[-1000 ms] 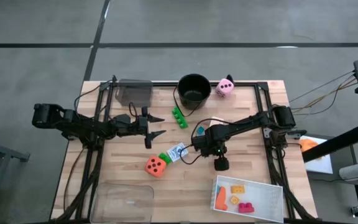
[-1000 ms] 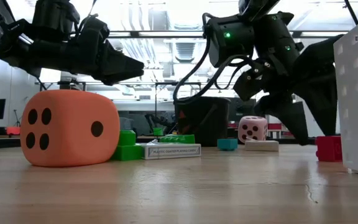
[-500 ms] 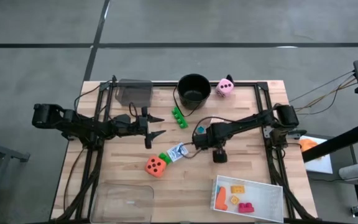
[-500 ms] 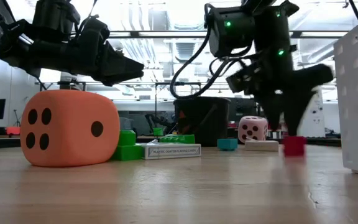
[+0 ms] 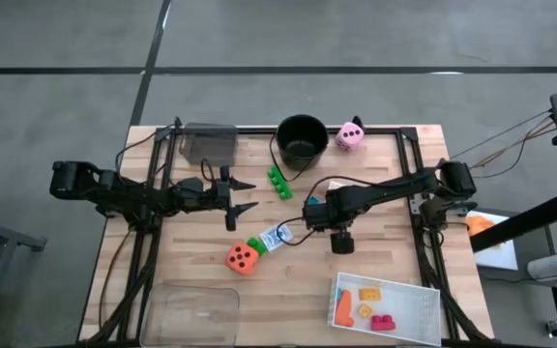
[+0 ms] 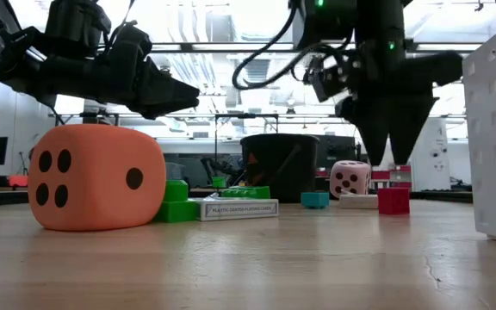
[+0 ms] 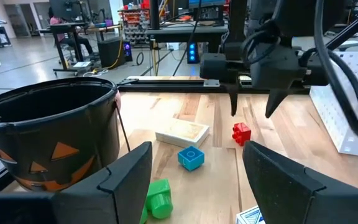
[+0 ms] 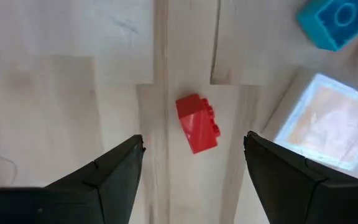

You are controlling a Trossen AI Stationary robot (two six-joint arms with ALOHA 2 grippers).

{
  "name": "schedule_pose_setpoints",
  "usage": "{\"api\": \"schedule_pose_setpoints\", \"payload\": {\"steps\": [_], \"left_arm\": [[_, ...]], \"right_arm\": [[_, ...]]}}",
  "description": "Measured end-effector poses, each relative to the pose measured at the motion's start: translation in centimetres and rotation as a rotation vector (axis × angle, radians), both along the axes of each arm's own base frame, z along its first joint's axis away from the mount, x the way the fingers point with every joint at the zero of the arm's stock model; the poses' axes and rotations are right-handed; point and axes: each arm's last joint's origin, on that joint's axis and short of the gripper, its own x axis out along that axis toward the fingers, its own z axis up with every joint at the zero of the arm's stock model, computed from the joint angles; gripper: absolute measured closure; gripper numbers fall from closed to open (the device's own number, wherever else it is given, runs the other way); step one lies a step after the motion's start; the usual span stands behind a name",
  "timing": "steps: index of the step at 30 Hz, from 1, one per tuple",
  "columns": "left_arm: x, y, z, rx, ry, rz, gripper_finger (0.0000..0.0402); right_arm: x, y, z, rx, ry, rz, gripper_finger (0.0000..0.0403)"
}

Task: Pick & Place Toys
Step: Put the red game piece into the white bin

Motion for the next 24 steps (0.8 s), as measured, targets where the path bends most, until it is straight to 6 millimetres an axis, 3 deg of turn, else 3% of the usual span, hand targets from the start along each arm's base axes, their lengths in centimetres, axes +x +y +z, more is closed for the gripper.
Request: {"api": "schedule_pose_setpoints", "payload": {"steps": [5,17,20,24], "left_arm": [[0.0,0.0,0.0,0.0,0.002,0.0,0.0149],[0.0,0.0,-0.1,-0.003,0.006,0.001,0.0149],[0.0,0.0,-0.1,-0.003,0.008,0.001,0.0149],[0.0,0.0,-0.1,-0.004,0.011,0.001,0.0149]], "right_arm": [[0.1,0.0,-2.1,-0.002,0.07,0.011,0.013],[1.2,0.0,-5.1,-0.019,0.109,0.054,0.0132],[1.2,0.0,-5.9,-0.022,0.137,0.054,0.0155],[1.2,0.2,-6.0,-0.018,0.143,0.055,0.023]]}}
